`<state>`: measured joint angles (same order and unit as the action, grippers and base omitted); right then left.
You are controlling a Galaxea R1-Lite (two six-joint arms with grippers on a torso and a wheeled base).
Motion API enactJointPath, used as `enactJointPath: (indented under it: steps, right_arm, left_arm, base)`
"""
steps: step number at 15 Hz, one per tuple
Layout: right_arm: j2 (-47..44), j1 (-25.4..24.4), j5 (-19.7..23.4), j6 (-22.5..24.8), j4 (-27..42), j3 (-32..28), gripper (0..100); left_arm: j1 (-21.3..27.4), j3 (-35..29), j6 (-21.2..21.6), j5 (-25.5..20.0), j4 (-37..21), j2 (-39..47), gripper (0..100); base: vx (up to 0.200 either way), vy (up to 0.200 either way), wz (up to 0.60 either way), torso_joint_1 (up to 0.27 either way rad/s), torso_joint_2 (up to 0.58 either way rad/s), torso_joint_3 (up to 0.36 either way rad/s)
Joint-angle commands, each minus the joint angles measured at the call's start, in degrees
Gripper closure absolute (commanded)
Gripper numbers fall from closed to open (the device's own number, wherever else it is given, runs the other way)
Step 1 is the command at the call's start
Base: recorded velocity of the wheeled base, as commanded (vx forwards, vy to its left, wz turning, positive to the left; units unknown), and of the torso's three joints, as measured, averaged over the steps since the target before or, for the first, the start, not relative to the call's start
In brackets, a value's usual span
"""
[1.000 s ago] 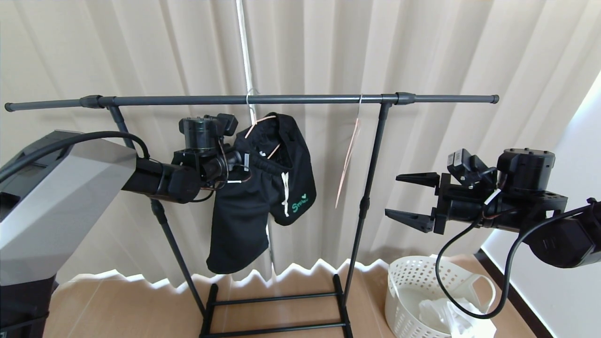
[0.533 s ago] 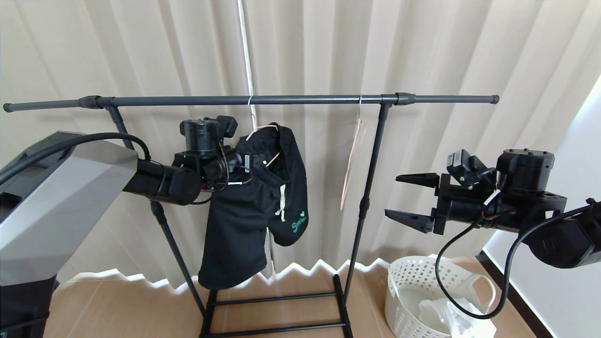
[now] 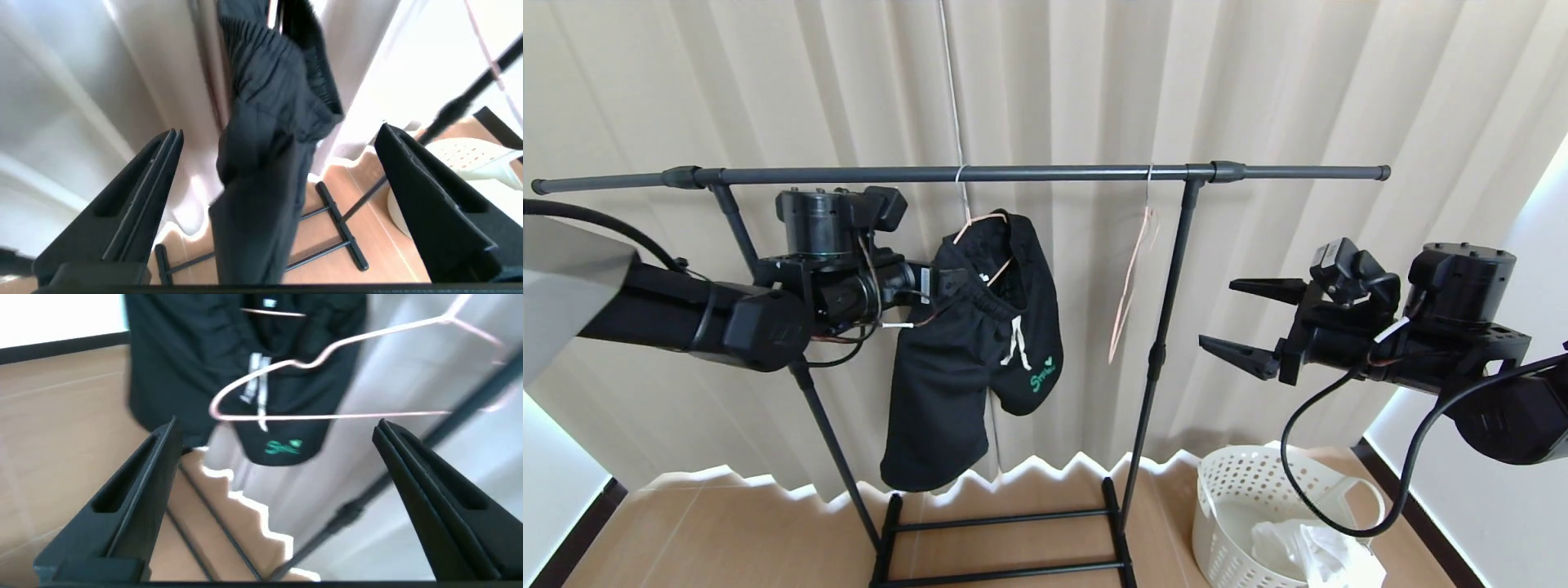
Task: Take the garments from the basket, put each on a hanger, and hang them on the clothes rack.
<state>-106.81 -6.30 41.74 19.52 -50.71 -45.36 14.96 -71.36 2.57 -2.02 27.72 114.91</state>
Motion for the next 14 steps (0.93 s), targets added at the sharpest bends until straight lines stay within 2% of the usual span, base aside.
enactJointPath:
  steps: [1, 3, 5, 8, 11, 12, 14]
  right_arm:
    - [2.75, -0.29, -2.81, -2.64, -0.35, -0.08, 0]
    - [6.62, -0.38, -6.41, -8.18, -0.35, -0.17, 0]
    - [8.55, -0.38, -9.75, -9.32, -0.26, -0.08, 0]
    - [14.44, -0.47, -18.27, -10.64, -0.18, 0.45, 0]
    - [21.38, -0.9, -19.33, -14.51, -0.18, 6.51, 0]
    - [23.23, -2.4, -20.91, -14.51, -0.26, 10.47, 0]
    - [28.15, -5.12, -27.24, -13.98, -0.35, 19.26, 0]
  left_arm:
    - [0.16, 7.38, 0.15, -0.09, -0.04, -9.35, 0]
    - [0.42, 15.03, 0.24, -0.17, 0.05, -15.5, 0]
    - [0.42, 22.41, 0.24, 0.0, 3.48, -20.16, 0]
    - [1.65, 34.19, 0.94, 0.0, 10.51, -26.93, 0]
    - [2.62, 44.91, 5.07, -0.09, 11.57, -34.05, 0]
    - [3.76, 48.95, 5.43, 0.0, 11.57, -37.3, 0]
    - [4.91, 57.04, 5.43, 0.0, 11.48, -42.66, 0]
  base:
    - [0.0, 0.0, 0.0, 0.0, 0.0, 0.0]
    - [0.0, 0.0, 0.0, 0.0, 0.0, 0.0]
    - [0.0, 0.0, 0.0, 0.0, 0.0, 0.0]
    - [0.0, 0.0, 0.0, 0.0, 0.0, 0.0]
    - [0.0, 0.0, 0.0, 0.0, 0.0, 0.0]
    - [0.0, 0.0, 0.0, 0.0, 0.0, 0.0]
    - [0.0, 0.0, 0.0, 0.0, 0.0, 0.0]
